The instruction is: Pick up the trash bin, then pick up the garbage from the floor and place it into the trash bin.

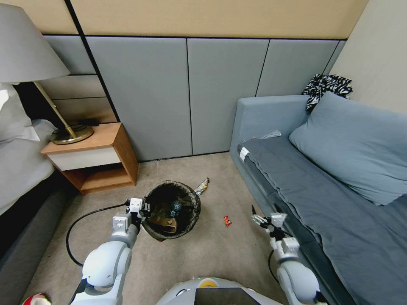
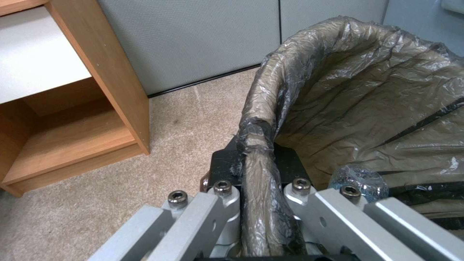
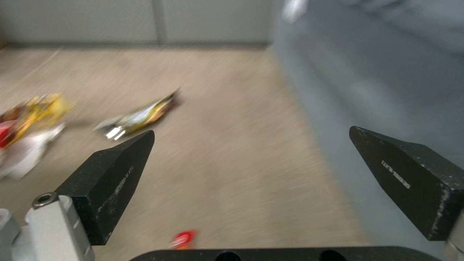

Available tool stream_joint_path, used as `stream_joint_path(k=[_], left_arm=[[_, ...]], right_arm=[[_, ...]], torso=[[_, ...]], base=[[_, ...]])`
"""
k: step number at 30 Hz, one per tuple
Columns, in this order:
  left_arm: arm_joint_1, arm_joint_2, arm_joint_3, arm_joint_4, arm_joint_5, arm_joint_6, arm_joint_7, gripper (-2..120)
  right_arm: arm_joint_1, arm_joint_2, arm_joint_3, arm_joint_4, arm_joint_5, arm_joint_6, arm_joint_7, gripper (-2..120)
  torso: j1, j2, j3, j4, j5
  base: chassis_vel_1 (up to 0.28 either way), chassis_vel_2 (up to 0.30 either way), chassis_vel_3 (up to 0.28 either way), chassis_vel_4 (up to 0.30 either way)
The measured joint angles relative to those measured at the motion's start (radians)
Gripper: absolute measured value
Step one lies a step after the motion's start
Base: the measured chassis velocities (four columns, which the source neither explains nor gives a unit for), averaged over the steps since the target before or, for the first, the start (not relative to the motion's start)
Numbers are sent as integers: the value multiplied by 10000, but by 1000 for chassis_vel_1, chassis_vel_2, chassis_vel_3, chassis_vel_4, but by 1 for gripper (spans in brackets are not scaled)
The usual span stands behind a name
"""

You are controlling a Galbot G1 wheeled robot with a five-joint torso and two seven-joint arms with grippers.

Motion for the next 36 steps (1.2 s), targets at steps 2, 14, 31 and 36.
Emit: stream_joint_path(k=[2, 14, 31, 36], left_arm=[[-2, 2, -5, -86, -28, 23, -16, 4], [29, 32, -113, -269, -131, 111, -69, 4], [-52, 44, 75, -236, -88, 139, -83, 4], [-79, 33, 95, -172, -71, 140, -83, 4]], right_arm=[[720, -342, -718, -776, 652, -342, 60, 100], [2740, -727, -2276, -3620, 1881, -1025, -589, 100], [3828, -90, -2465, -5965, 1117, -742, -846, 100], [3984, 36, -2486, -6406, 825, -615, -717, 100]], torso=[[0, 0, 0, 0, 0], [0, 0, 0, -2, 0], [0, 0, 0, -2, 0], [0, 0, 0, -2, -1]], base=[[0, 0, 0, 0], [0, 0, 0, 0], [0, 0, 0, 0], [0, 0, 0, 0]])
